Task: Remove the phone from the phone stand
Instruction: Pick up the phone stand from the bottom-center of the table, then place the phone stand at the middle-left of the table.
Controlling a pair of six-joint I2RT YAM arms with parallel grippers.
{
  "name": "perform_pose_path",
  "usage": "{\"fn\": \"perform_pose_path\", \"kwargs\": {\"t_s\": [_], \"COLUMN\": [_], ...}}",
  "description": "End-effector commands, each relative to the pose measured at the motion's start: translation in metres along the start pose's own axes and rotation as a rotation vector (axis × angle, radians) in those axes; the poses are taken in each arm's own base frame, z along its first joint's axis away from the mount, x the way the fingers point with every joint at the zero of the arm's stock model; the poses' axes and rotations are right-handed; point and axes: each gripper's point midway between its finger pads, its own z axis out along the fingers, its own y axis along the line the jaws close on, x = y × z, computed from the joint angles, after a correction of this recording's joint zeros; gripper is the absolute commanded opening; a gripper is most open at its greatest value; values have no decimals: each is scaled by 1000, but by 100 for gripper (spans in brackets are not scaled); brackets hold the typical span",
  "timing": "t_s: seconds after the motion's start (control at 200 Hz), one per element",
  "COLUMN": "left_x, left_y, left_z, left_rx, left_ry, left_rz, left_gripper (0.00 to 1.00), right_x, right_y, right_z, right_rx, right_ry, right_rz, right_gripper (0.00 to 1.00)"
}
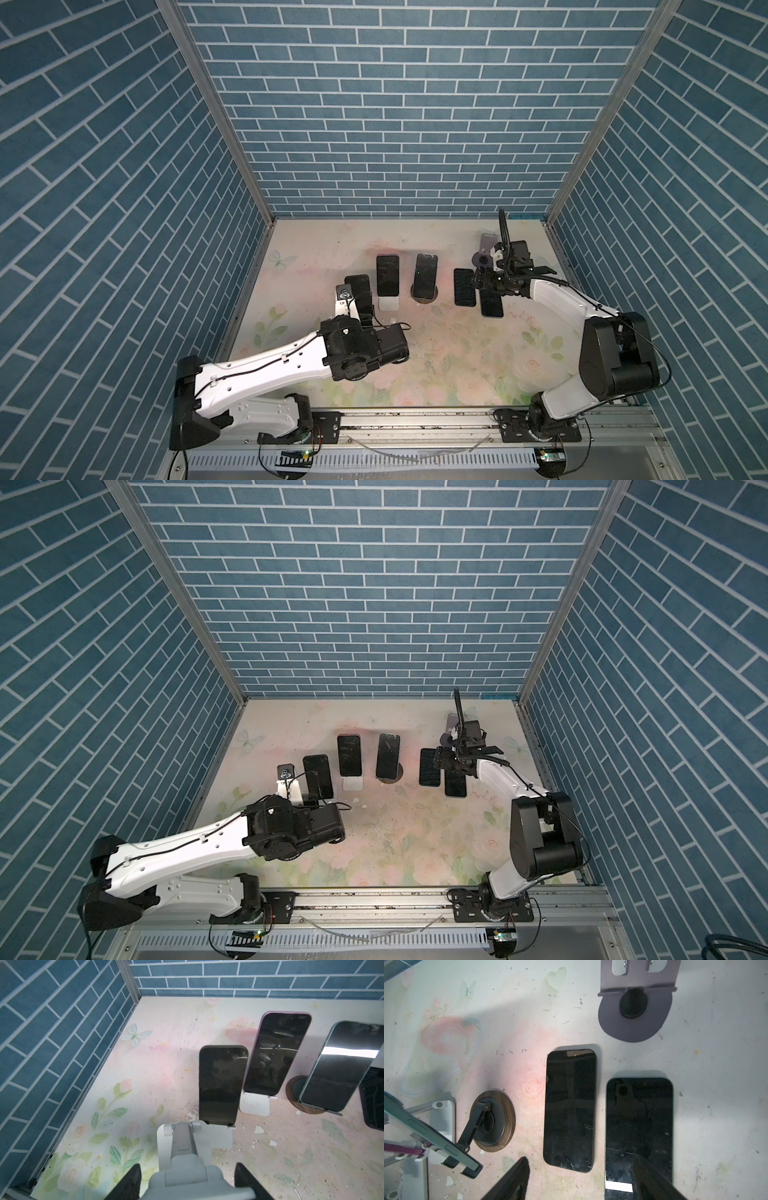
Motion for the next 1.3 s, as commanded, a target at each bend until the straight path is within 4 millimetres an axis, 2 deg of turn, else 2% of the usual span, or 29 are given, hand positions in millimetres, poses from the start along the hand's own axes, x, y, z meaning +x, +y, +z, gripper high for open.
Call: {"fn": "perform_pose_path", "kwargs": {"t_s": [0.0,0.065,0.215,0.395,0.59,0.77,0.965,1.295], "left_x": [-24,-28,-36,-56,-76,-87,-92,-79], "left_y": [27,34,34,41,32,26,31,39], "left_z": [0,7,31,60,97,141,184,252], "left_rx": [-61,-79,-47,-46,-57,-20,6,-12], "left_ry": [-67,-58,-20,12,54,57,59,91], "left_rz": [-7,-23,-50,-80,-42,-101,-171,-247], "left_gripper": [57,57,58,58,58,58,58,57], "right_x": [-15,-17,-23,-30,-35,-39,-44,-52], "right_y": [7,9,12,17,22,35,46,68], "right_z": [-5,-6,-7,-8,-14,-20,-20,-23], "right_rx": [-4,-7,-8,-6,34,29,42,44], "right_ry": [-24,-26,-27,-24,-17,-24,-34,-35], "right_rz": [13,11,7,1,-46,-74,-98,-140], "right_gripper": [80,80,80,80,80,80,80,80]}}
